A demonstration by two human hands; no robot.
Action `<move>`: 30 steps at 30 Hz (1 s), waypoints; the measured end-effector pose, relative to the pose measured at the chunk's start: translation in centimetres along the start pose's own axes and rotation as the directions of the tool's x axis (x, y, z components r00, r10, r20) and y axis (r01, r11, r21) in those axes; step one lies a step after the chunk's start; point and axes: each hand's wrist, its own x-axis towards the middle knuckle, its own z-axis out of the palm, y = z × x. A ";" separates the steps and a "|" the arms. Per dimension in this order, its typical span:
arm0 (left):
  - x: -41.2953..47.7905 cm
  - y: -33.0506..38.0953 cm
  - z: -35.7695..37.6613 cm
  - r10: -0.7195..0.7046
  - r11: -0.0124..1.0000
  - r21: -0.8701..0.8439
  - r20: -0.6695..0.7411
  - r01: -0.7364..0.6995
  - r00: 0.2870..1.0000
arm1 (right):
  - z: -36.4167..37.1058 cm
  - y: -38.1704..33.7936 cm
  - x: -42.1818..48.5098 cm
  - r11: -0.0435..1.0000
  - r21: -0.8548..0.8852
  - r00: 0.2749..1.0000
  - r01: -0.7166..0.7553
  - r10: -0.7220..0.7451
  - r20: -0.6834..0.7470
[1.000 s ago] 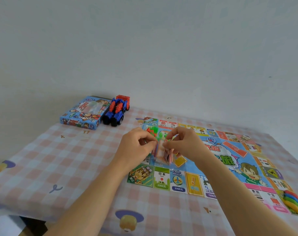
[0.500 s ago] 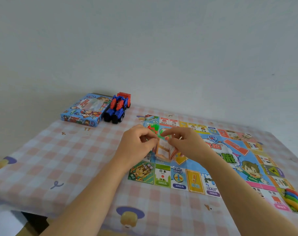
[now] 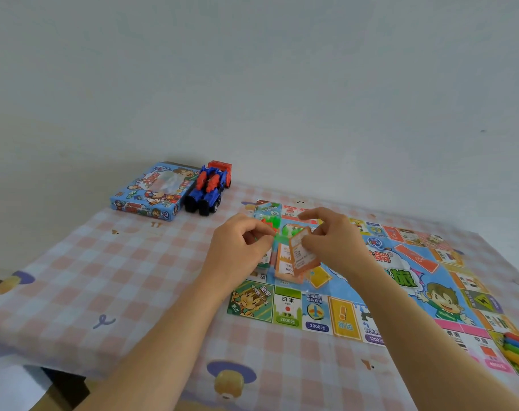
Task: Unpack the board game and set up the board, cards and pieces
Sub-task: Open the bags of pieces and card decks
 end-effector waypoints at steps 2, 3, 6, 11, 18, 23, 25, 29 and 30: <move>0.0 0.0 -0.1 -0.003 1.000 -0.003 -0.011 0.003 1.000 | -0.5 -0.2 0.1 0.986 0.156 0.998 -0.055 0.056 -0.001; 0.1 0.0 -0.1 -0.009 1.000 -0.006 -0.019 0.009 1.000 | -0.7 -0.4 0.1 0.971 0.230 0.998 -0.070 0.070 0.006; 0.2 -0.1 -0.1 -0.039 0.999 -0.039 -0.029 0.037 0.999 | -1.0 -1.0 -0.1 0.929 0.362 0.997 -0.073 0.073 0.012; 0.2 -0.1 -0.2 -0.058 0.995 -0.089 -0.034 0.055 0.998 | -1.0 -1.8 -0.6 0.920 0.391 0.998 0.011 0.016 -0.066; 0.5 0.9 -0.9 -0.233 0.809 -0.528 0.117 0.259 0.966 | -0.4 -2.5 -1.6 0.885 0.344 0.949 0.314 -0.300 -0.094; 0.6 0.7 -1.1 -0.258 0.722 -0.604 0.217 0.337 0.941 | 0.0 -2.3 -1.6 0.874 0.274 0.916 0.400 -0.392 -0.086; 0.7 0.6 -1.1 -0.294 0.688 -0.631 0.209 0.358 0.933 | -0.2 -2.2 -1.7 0.875 0.337 0.937 0.349 -0.330 -0.113; 0.7 0.4 -1.2 -0.306 0.718 -0.611 0.153 0.333 0.940 | -1.0 -1.7 -1.3 0.947 0.265 0.967 0.180 -0.122 -0.222; 0.7 0.3 -1.1 -0.305 0.735 -0.598 0.132 0.321 0.943 | -1.2 -1.5 -1.1 0.973 0.189 0.978 0.136 -0.101 -0.180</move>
